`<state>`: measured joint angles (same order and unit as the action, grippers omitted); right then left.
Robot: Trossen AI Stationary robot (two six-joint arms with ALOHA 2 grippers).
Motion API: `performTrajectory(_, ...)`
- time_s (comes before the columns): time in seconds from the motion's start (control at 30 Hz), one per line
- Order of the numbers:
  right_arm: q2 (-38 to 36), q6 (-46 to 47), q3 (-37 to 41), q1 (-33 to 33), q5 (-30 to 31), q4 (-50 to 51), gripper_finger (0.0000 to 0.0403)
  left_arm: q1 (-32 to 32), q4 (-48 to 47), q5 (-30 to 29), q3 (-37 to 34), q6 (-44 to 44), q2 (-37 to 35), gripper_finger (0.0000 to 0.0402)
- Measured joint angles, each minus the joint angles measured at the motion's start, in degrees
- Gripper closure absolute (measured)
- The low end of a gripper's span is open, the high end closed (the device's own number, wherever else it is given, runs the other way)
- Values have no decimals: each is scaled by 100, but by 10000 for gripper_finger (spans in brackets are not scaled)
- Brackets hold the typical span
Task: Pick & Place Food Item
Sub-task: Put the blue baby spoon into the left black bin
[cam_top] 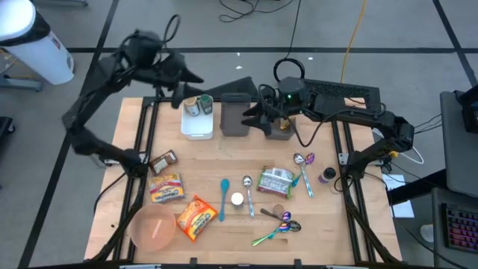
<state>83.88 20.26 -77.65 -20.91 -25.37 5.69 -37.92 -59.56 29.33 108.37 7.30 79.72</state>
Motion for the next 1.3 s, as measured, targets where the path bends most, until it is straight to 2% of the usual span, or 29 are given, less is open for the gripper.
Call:
performTrajectory(0.17, 0, 478, 303, 57, 3, -540, 177, 365, 934, -448, -1400, -714, -1145, 161)
performTrajectory(0.33, 0, 856, 706, 318, 8, -1429, 177, 756, 1643, -908, -2515, -1381, -2245, 161)
performTrajectory(0.5, 0, 1174, 1096, 581, 234, -2441, 177, 1105, 1657, -1433, -3252, -1867, -3202, 160)
performTrajectory(0.73, 2, 1227, 1493, 883, 613, -3451, 177, 1491, 1647, -1510, -4268, -2755, -4149, 160)
performTrajectory(0.9, 2, 1231, 1563, 1022, 619, -3605, 177, 1750, 1685, -1562, -5020, -3424, -4477, 160)
performTrajectory(1.0, 4, 1224, 1572, 1113, 628, -3585, 177, 1958, 2145, -1537, -5526, -3790, -4500, 160)
performTrajectory(1.13, 4, 1218, 1572, 1185, 622, -3586, 177, 2271, 3481, -1387, -6256, -4074, -4372, 160)
performTrajectory(1.3, 4, 1226, 1572, 1207, 620, -3588, 177, 2682, 5331, -1391, -6957, -4237, -3891, 160)
